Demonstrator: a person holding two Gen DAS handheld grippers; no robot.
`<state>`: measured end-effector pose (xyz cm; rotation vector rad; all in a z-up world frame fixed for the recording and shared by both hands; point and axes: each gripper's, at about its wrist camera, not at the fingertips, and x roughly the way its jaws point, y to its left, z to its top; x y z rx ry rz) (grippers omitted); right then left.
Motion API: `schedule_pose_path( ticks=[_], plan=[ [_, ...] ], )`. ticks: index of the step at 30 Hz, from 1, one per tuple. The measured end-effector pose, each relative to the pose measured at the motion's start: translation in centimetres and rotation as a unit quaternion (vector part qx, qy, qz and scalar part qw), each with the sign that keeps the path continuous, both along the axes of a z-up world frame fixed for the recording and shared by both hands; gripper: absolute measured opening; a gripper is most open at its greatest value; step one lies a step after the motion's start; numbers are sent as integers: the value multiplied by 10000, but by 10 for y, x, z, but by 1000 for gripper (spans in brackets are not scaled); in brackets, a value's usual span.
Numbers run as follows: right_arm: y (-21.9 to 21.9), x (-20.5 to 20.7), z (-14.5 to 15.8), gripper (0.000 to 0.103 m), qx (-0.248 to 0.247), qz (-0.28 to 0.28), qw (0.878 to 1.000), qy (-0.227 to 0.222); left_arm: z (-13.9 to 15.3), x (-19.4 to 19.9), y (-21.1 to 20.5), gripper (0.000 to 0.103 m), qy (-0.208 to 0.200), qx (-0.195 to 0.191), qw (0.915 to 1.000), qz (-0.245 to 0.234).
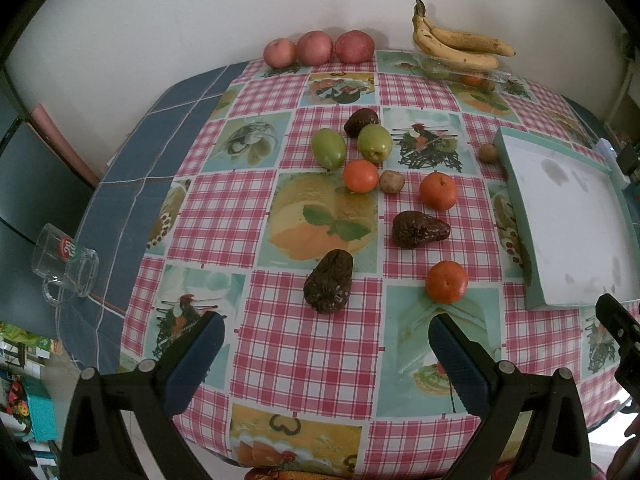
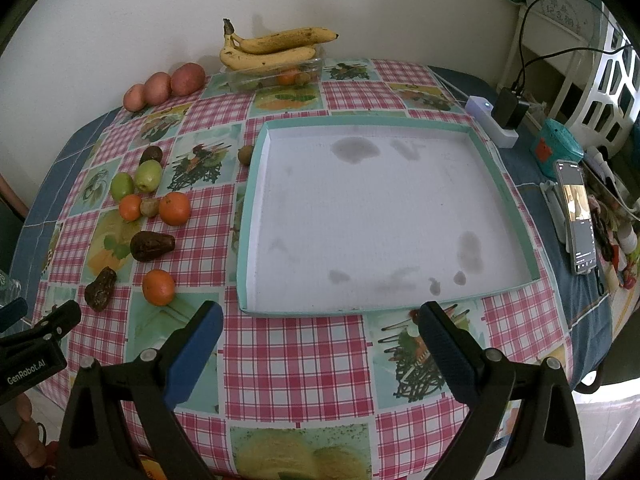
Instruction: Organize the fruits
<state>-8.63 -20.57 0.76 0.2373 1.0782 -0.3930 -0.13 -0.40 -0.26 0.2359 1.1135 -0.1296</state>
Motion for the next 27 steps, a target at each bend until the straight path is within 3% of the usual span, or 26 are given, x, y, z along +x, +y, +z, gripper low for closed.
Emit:
schedule_pose_path(
  ticks=[23, 27],
  plan=[
    [0, 1, 0, 98, 17, -3, 10000, 15, -3, -3, -3, 103, 35, -8, 10000, -14],
    [-1, 1, -1, 98, 51, 2, 10000, 17, -3, -2, 0, 103, 115, -161, 9998, -21]
  ],
)
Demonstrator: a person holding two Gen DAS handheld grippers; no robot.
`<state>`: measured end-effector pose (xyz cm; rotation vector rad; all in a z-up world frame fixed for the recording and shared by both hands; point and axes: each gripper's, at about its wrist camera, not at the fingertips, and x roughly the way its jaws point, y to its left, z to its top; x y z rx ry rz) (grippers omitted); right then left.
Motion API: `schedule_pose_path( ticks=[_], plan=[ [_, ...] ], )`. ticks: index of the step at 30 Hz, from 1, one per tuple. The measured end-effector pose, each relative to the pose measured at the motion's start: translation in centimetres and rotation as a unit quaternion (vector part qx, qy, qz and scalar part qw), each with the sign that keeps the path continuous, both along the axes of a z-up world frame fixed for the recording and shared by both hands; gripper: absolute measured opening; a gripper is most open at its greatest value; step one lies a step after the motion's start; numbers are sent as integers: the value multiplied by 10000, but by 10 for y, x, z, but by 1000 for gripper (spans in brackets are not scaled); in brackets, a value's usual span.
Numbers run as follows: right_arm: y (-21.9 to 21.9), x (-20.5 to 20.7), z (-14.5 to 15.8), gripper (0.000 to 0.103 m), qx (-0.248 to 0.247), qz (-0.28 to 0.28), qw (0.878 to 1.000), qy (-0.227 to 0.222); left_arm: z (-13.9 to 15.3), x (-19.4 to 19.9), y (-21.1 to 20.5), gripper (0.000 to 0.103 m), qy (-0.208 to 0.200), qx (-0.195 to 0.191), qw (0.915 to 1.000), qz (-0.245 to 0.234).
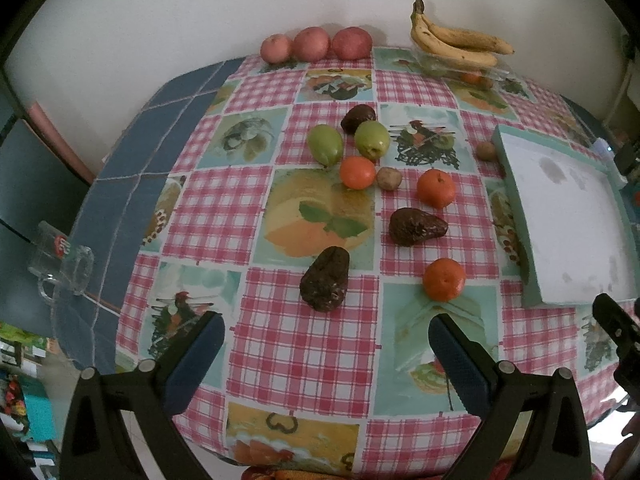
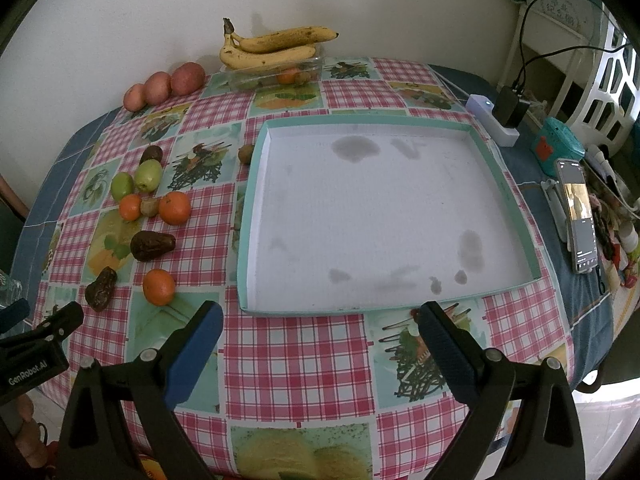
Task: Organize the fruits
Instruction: 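Grasp the dark avocado with the left tool while the right tool grasps a mandarin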
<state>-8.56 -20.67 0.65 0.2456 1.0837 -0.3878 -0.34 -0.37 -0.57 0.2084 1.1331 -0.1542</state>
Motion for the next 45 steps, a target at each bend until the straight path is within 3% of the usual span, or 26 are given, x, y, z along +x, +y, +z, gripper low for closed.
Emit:
schedule_pose_path(
  ticks=[3, 6, 10, 13, 18, 21, 23, 25, 29, 31, 35, 40, 45],
  plan=[
    [-1, -1, 0, 98, 162, 25, 9998, -79, 5, 6, 5, 103, -60, -194, 9998, 12],
    [0, 0, 5, 98, 237, 62, 9992, -313, 14, 22, 15, 103, -45, -478, 9981, 377],
    [3, 11, 14, 98, 276, 149, 9983, -498, 19, 50, 28, 103, -10, -1060, 9914, 761],
    [5, 26, 25, 98, 296, 162, 9966, -749, 24, 63, 36, 103, -285, -1450, 9849, 905],
    [5, 62, 31, 98, 445, 182, 9956, -799, 27, 88, 45, 103, -509, -1781, 9753, 1207],
    [5, 86, 26, 98, 636, 198, 9948, -770, 25, 96, 51, 103, -664, -2041, 9699, 1149],
    [8, 100, 21, 98, 700, 243, 9944, -751, 21, 98, 57, 103, -724, -2031, 9684, 1251],
    [12, 110, 17, 98, 712, 338, 9940, -758, 12, 104, 65, 103, -489, -1945, 9699, 1381],
    [29, 121, 10, 98, 740, 709, 9923, -694, 3, 101, 79, 102, -442, -1560, 9728, 1656],
    [39, 122, 6, 98, 779, 952, 9901, -670, -2, 99, 86, 102, -393, -1592, 9722, 1674],
    [54, 122, -15, 98, 699, 1177, 9902, -279, -19, 97, 91, 93, -70, -1559, 9712, 1801],
    [73, 122, -40, 98, 712, 1520, 9857, 143, -51, 101, 81, 91, 483, -1332, 9748, 1725],
    [87, 124, -64, 97, 674, 1764, 9804, 554, -66, 100, 85, 90, 690, -1300, 9706, 1905]
  ],
)
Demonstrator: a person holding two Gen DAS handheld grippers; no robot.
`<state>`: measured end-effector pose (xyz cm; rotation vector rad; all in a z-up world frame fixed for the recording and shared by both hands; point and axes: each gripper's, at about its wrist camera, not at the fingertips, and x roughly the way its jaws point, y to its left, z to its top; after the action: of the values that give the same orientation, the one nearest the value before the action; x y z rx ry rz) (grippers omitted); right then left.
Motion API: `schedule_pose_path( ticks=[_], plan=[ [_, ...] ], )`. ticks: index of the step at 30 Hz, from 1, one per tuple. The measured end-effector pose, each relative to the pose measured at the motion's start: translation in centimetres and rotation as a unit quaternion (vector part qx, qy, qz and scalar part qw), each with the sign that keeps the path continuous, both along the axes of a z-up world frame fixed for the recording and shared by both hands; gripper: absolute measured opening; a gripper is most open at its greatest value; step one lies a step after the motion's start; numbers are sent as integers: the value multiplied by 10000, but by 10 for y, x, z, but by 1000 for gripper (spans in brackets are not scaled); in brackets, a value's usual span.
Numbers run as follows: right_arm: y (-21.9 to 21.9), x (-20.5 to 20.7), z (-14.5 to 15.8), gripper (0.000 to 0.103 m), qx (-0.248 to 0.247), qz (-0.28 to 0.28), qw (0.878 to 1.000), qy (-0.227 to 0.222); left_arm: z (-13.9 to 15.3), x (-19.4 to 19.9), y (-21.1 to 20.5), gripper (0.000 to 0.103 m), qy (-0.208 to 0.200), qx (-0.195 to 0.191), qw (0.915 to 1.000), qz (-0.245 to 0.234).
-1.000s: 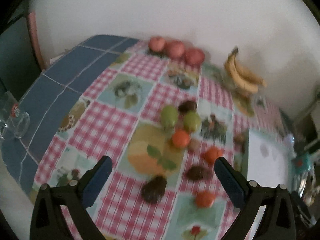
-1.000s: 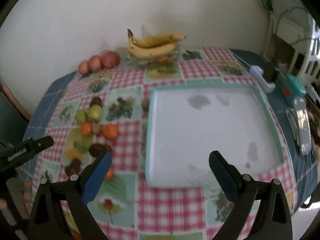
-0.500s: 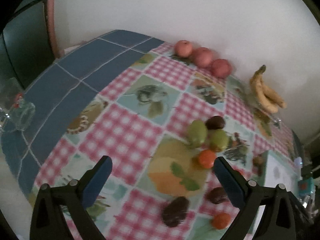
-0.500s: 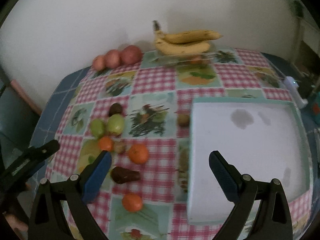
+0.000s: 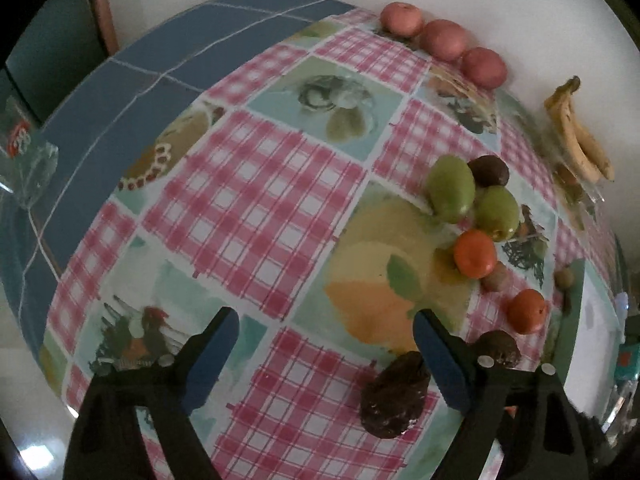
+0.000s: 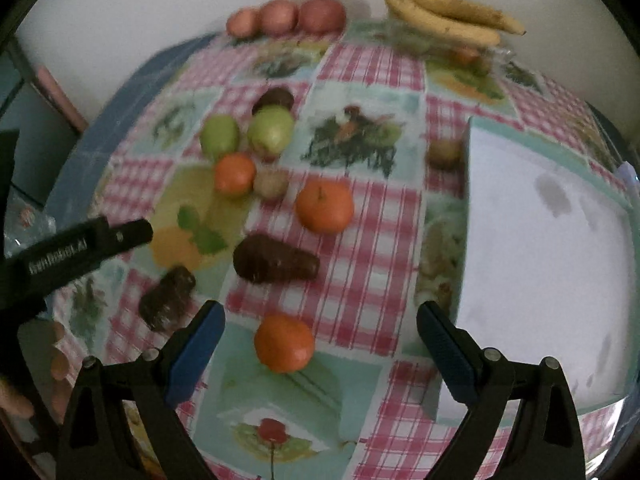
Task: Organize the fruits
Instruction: 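Grasp the dark avocado with the left tool while the right tool grasps a mandarin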
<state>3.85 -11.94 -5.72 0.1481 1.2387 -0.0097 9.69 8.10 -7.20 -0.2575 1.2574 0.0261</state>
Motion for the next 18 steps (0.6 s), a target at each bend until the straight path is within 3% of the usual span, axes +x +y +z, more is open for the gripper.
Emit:
schedule_pose_path(
  ticks=[3, 8, 11, 16, 18],
  plan=[
    [7, 1, -11, 87, -82, 120, 9997, 177, -2, -3, -2, 90, 0, -26, 10000, -3],
    [17, 3, -30, 85, -202, 298, 9984, 444, -9, -6, -16, 90, 231, -230, 9990, -315],
    [17, 4, -33, 78, -435, 285, 9977, 437, -11, -4, -21, 90, 284, -260, 9985, -387],
    [10, 2, -32, 70, -392, 201, 9982, 402, -12, -3, -20, 90, 362, -396, 9978, -397],
    [6, 0, -29, 61, -368, 221, 9983, 395, -11, -5, -20, 90, 384, -443, 9972, -460]
  ],
)
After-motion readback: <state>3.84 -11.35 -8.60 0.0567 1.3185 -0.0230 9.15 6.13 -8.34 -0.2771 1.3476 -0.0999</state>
